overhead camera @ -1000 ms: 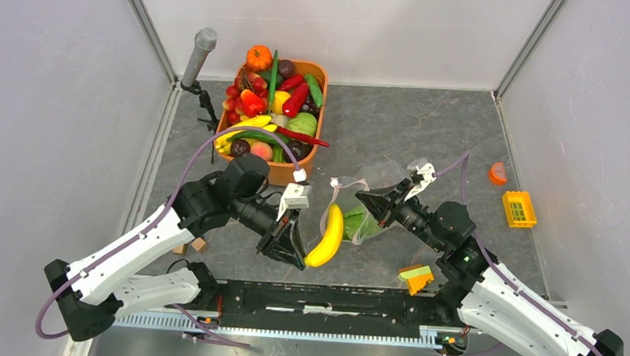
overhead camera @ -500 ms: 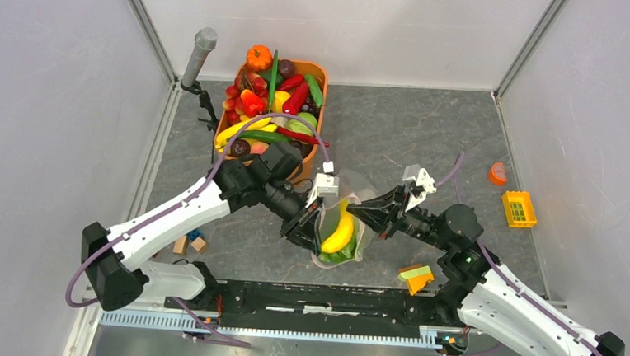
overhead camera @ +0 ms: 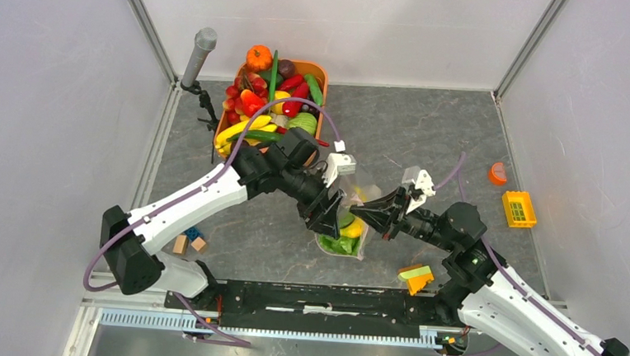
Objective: Place the food in the zip-top bag and seal the zipper
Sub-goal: Place the fake fruit in the zipper food storage bag, then pick up the fake vegetable from the bin.
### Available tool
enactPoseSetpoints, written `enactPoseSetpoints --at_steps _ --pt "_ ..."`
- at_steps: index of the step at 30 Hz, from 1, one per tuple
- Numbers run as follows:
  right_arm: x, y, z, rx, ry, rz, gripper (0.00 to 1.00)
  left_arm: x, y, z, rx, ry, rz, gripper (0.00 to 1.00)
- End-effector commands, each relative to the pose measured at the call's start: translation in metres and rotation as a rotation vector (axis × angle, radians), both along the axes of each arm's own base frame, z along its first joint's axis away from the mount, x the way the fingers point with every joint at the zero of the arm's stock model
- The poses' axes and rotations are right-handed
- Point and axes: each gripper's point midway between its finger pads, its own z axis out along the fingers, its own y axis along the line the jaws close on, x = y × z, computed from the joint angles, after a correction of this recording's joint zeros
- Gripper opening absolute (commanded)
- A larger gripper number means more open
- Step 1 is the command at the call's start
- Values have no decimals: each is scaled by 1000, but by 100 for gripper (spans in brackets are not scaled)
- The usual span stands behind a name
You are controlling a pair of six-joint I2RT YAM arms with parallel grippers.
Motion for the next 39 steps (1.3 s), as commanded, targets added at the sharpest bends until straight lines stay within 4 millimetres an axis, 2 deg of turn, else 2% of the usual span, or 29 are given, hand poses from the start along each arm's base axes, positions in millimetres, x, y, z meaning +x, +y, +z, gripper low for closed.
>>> enactPoseSetpoints --at_steps 1,2,7,9,11,12,14,16,19,21,22,23,25,26,28,31,33,35,39 --pt "19 -8 23 57 -29 -123 0 22 -8 35 -82 -87 149 91" --pt "26 -12 21 64 -11 -169 0 21 -6 42 -99 -103 158 96" --pt "59 -37 11 124 99 -416 0 25 14 77 -163 -229 252 100" --pt "55 -41 23 219 79 -409 0 30 26 92 -187 -295 315 100" --pt "44 -49 48 392 39 -375 0 36 40 108 -217 -359 404 100" --pt "38 -53 53 451 17 -361 0 40 47 117 -242 -394 453 100" --pt "45 -69 58 527 26 -439 0 53 65 124 -254 -451 585 100" --pt "56 -78 60 496 44 -524 0 72 86 121 -220 -502 744 100" --pt "45 -73 89 455 -53 -466 0 95 118 111 -131 -555 952 100" --pt "40 -73 101 452 -120 -448 0 106 130 101 -82 -567 1031 100" --pt "44 -76 99 441 -124 -477 0 111 132 97 -70 -566 1052 100" --pt "58 -80 89 392 -81 -556 0 116 132 92 -66 -556 1074 100" --pt "98 -89 43 137 81 -775 0 126 127 84 -65 -529 1084 100" --pt "107 -93 16 -21 159 -841 0 131 124 83 -72 -511 1080 100" --pt "111 -86 0 -112 223 -841 0 142 115 80 -78 -471 1085 100" --pt "99 -70 3 65 184 -717 0 151 95 85 -132 -449 1037 100" --pt "93 -68 5 139 163 -679 0 148 71 88 -181 -465 895 100" --pt "93 -68 2 105 173 -686 0 148 61 89 -190 -499 817 100" --pt "94 -63 -3 18 182 -673 0 158 63 83 -135 -664 712 100"
